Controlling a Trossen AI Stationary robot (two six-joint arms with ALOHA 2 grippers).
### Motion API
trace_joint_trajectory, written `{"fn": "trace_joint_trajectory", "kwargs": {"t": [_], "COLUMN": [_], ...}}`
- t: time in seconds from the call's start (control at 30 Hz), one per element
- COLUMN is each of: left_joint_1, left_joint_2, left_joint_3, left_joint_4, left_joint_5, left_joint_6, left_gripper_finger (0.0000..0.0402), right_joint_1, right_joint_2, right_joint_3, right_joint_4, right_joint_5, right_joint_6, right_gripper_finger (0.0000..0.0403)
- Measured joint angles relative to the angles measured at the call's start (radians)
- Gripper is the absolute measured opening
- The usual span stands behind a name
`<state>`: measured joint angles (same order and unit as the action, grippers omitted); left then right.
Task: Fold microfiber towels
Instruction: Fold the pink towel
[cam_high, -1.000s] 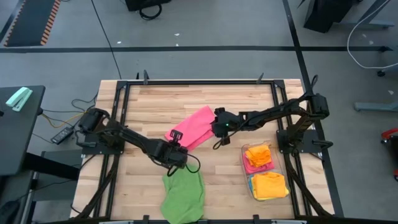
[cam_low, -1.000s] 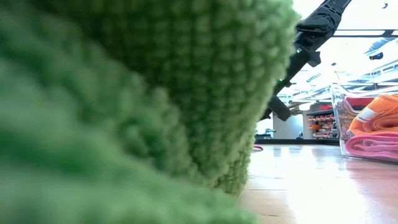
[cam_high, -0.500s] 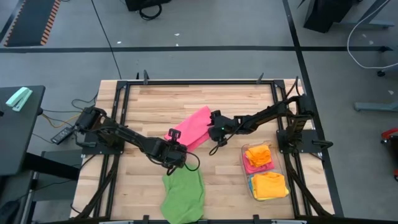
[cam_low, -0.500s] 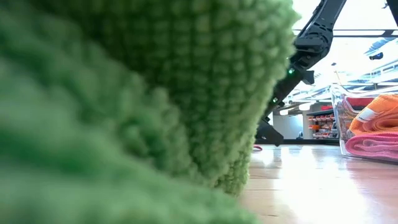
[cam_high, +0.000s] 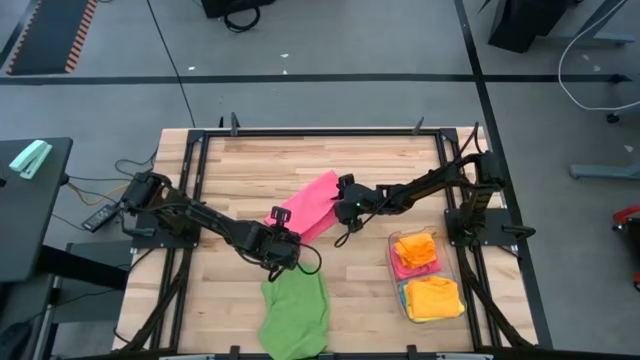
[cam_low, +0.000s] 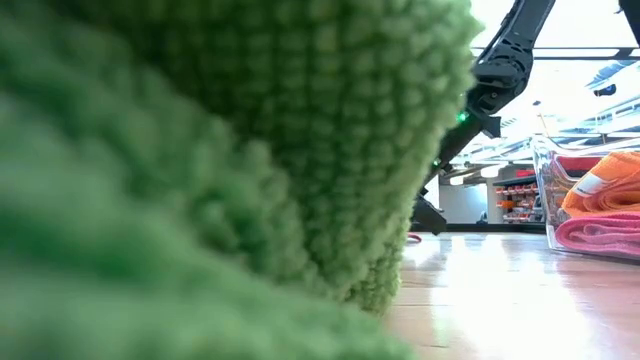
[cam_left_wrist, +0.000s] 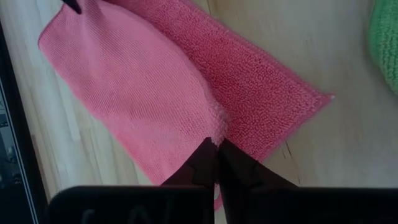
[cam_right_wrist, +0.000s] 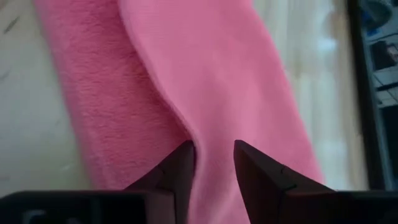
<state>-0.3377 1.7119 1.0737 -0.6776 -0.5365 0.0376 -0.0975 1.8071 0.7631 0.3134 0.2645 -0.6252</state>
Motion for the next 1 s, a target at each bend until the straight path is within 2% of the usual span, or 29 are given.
{"fn": "trace_joint_trajectory", "kwargs": {"t": [0.17, 0.4, 0.7, 1.0], "left_joint_1": [0.001, 0.001, 0.001, 0.001], "left_joint_2": [0.000, 0.000, 0.004, 0.004], "left_joint_3": [0.000, 0.000, 0.000, 0.000], "left_joint_4": [0.001, 0.000, 0.000, 0.001], "left_joint_5": [0.000, 0.015, 0.019, 0.031], "left_joint_6": [0.000, -0.001, -0.009, -0.027], "left_gripper_finger": [0.0034, 0.0008, 0.0038, 0.0009], "right_joint_1": [-0.007, -0.005, -0.005, -0.005], "right_joint_2": [0.039, 0.038, 0.039, 0.031], "right_joint_3": [0.002, 0.000, 0.021, 0.137], "right_joint_4": [0.009, 0.000, -0.018, -0.255], "right_joint_5": [-0.027, -0.030, -0.030, 0.019], "right_joint_6": [0.009, 0.028, 0.028, 0.013], "right_gripper_finger": [0.0102, 0.0045, 0.0042, 0.0042]}}
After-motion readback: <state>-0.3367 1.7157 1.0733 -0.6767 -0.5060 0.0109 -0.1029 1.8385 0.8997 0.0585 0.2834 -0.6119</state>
